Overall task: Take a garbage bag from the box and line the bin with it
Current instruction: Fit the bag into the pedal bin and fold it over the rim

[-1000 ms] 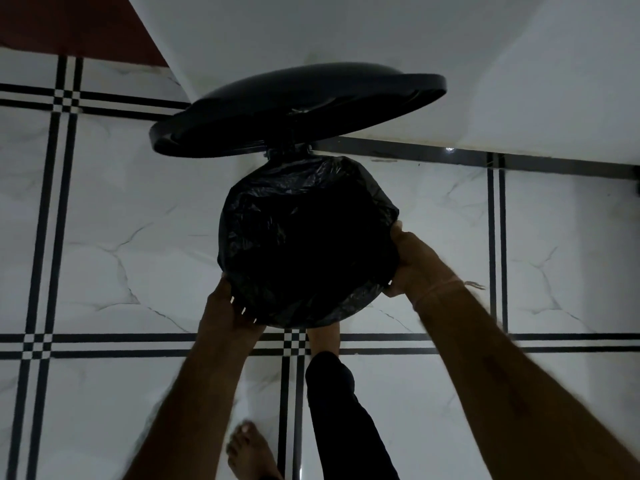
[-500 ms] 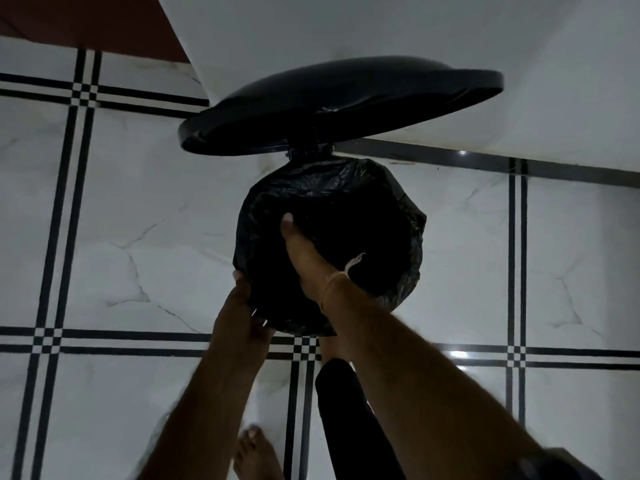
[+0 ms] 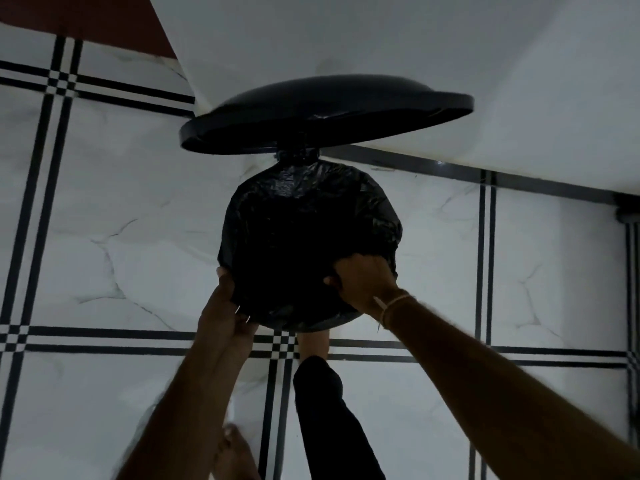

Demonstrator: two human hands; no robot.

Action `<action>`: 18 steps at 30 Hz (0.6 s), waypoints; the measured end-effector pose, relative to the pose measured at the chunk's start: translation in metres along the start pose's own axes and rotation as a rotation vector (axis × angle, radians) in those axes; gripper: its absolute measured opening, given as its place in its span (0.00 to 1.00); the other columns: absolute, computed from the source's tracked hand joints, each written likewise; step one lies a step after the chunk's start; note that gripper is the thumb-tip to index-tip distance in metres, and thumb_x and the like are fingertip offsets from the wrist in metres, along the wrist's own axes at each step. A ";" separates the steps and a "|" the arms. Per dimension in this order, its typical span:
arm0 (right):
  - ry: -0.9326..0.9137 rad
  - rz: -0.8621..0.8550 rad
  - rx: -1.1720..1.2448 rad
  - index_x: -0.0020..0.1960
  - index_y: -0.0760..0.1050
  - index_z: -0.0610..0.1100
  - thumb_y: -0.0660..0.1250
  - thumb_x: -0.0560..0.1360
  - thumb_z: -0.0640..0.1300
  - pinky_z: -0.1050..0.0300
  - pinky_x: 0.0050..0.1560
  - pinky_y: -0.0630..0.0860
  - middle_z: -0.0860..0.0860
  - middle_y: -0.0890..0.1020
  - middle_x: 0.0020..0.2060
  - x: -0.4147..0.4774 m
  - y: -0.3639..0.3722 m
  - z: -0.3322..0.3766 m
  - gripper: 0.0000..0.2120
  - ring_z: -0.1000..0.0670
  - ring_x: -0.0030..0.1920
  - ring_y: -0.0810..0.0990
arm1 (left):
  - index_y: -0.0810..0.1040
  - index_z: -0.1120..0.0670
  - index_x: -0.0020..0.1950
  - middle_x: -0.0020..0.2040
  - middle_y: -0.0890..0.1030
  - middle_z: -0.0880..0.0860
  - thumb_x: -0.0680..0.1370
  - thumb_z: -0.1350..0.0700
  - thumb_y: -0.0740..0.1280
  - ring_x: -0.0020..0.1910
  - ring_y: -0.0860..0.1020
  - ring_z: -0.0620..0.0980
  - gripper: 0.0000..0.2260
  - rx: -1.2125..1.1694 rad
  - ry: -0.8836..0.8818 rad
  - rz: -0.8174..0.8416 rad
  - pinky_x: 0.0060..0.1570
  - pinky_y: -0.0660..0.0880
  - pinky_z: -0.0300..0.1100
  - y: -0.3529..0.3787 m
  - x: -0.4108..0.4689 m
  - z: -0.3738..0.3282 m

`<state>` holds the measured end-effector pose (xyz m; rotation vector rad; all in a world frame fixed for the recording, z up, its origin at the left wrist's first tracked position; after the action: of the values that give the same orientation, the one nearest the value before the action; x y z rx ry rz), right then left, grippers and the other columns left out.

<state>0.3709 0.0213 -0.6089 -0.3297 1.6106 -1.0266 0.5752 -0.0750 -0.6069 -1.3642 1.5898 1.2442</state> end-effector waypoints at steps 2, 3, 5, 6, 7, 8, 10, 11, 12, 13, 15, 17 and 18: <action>-0.028 -0.205 0.175 0.61 0.78 0.45 0.61 0.82 0.50 0.49 0.49 0.81 0.45 0.83 0.53 -0.003 -0.006 0.002 0.14 0.42 0.54 0.82 | 0.79 0.51 0.67 0.65 0.83 0.53 0.83 0.40 0.60 0.64 0.81 0.53 0.21 -0.016 0.018 -0.011 0.67 0.75 0.53 -0.002 -0.002 -0.001; 0.007 -0.378 0.266 0.61 0.78 0.45 0.63 0.80 0.47 0.50 0.47 0.81 0.45 0.81 0.56 -0.011 -0.009 0.001 0.12 0.43 0.55 0.81 | 0.79 0.52 0.66 0.64 0.83 0.54 0.83 0.39 0.59 0.64 0.81 0.52 0.22 -0.028 0.022 -0.006 0.69 0.74 0.53 -0.003 -0.004 -0.001; 0.262 -0.684 0.471 0.62 0.76 0.45 0.66 0.78 0.43 0.54 0.43 0.78 0.45 0.75 0.61 -0.035 -0.011 -0.007 0.12 0.47 0.51 0.78 | 0.80 0.51 0.64 0.63 0.83 0.54 0.84 0.40 0.58 0.62 0.81 0.52 0.20 -0.045 0.005 -0.025 0.68 0.74 0.52 -0.007 -0.010 0.003; 0.436 -0.747 0.644 0.63 0.74 0.44 0.66 0.79 0.43 0.56 0.43 0.76 0.45 0.72 0.64 -0.045 -0.004 -0.014 0.14 0.49 0.49 0.76 | 0.81 0.51 0.61 0.62 0.83 0.53 0.84 0.41 0.58 0.61 0.81 0.51 0.18 -0.049 -0.015 -0.041 0.67 0.74 0.51 -0.010 -0.012 0.008; 0.610 -0.719 0.902 0.64 0.72 0.43 0.66 0.79 0.44 0.57 0.43 0.75 0.44 0.72 0.65 -0.053 0.007 -0.021 0.14 0.50 0.47 0.75 | 0.81 0.51 0.59 0.60 0.83 0.53 0.84 0.43 0.59 0.59 0.81 0.52 0.16 -0.051 -0.045 -0.056 0.64 0.75 0.51 -0.011 -0.015 0.014; 0.755 -0.615 1.249 0.62 0.73 0.42 0.66 0.81 0.47 0.57 0.41 0.75 0.42 0.74 0.63 -0.057 0.020 -0.026 0.13 0.49 0.44 0.75 | 0.81 0.51 0.59 0.59 0.82 0.54 0.84 0.44 0.61 0.58 0.80 0.52 0.14 -0.062 -0.090 -0.069 0.61 0.76 0.51 -0.011 -0.017 0.021; 0.899 -0.295 1.968 0.54 0.78 0.42 0.63 0.83 0.52 0.59 0.34 0.75 0.43 0.81 0.52 -0.059 0.038 -0.027 0.14 0.49 0.42 0.78 | 0.81 0.51 0.57 0.58 0.83 0.54 0.84 0.45 0.62 0.56 0.80 0.52 0.13 -0.118 -0.161 -0.075 0.53 0.77 0.48 -0.010 -0.019 0.033; 0.918 -0.178 2.178 0.52 0.79 0.42 0.62 0.83 0.52 0.59 0.35 0.77 0.44 0.82 0.48 -0.061 0.043 -0.027 0.14 0.49 0.42 0.79 | 0.82 0.51 0.55 0.57 0.83 0.54 0.83 0.45 0.63 0.55 0.80 0.52 0.13 -0.150 -0.167 -0.068 0.50 0.77 0.47 -0.008 -0.019 0.038; 0.917 -0.125 2.292 0.52 0.80 0.42 0.63 0.83 0.50 0.58 0.38 0.79 0.45 0.83 0.46 -0.061 0.048 -0.029 0.13 0.48 0.43 0.81 | 0.82 0.50 0.54 0.56 0.83 0.54 0.83 0.45 0.63 0.54 0.80 0.52 0.12 -0.177 -0.163 -0.064 0.48 0.76 0.46 -0.008 -0.019 0.042; 0.908 -0.115 2.348 0.55 0.80 0.40 0.63 0.83 0.49 0.56 0.41 0.82 0.44 0.84 0.47 -0.059 0.051 -0.031 0.13 0.47 0.45 0.82 | 0.82 0.50 0.53 0.55 0.83 0.53 0.83 0.44 0.63 0.53 0.80 0.51 0.12 -0.205 -0.158 -0.056 0.48 0.76 0.46 -0.008 -0.019 0.046; 0.889 -0.121 2.415 0.61 0.79 0.37 0.63 0.83 0.47 0.54 0.42 0.85 0.43 0.85 0.49 -0.056 0.053 -0.033 0.15 0.46 0.49 0.84 | 0.84 0.49 0.49 0.53 0.86 0.52 0.84 0.45 0.62 0.54 0.81 0.51 0.14 -0.265 -0.132 -0.039 0.54 0.76 0.48 -0.007 -0.017 0.051; 0.868 -0.083 2.407 0.61 0.79 0.39 0.62 0.84 0.49 0.51 0.42 0.85 0.44 0.86 0.47 -0.054 0.054 -0.034 0.15 0.46 0.49 0.84 | 0.87 0.48 0.40 0.48 0.89 0.50 0.85 0.47 0.60 0.56 0.81 0.52 0.21 -0.322 -0.095 -0.031 0.59 0.75 0.52 -0.005 -0.016 0.053; 0.859 -0.055 2.362 0.60 0.79 0.41 0.61 0.84 0.51 0.49 0.44 0.83 0.45 0.86 0.47 -0.053 0.054 -0.034 0.16 0.47 0.49 0.84 | 0.88 0.48 0.37 0.48 0.89 0.50 0.85 0.47 0.59 0.57 0.82 0.52 0.23 -0.351 -0.090 -0.033 0.60 0.75 0.53 -0.004 -0.015 0.055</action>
<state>0.3740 0.1038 -0.6155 1.7778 0.0071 -2.4221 0.5783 -0.0184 -0.6104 -1.5143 1.3241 1.5955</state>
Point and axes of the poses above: each hand's wrist, its own x-axis towards the middle knuckle, its own y-axis out of the palm, z = x × y, the point moved 2 cm from there along x, towards the middle knuckle
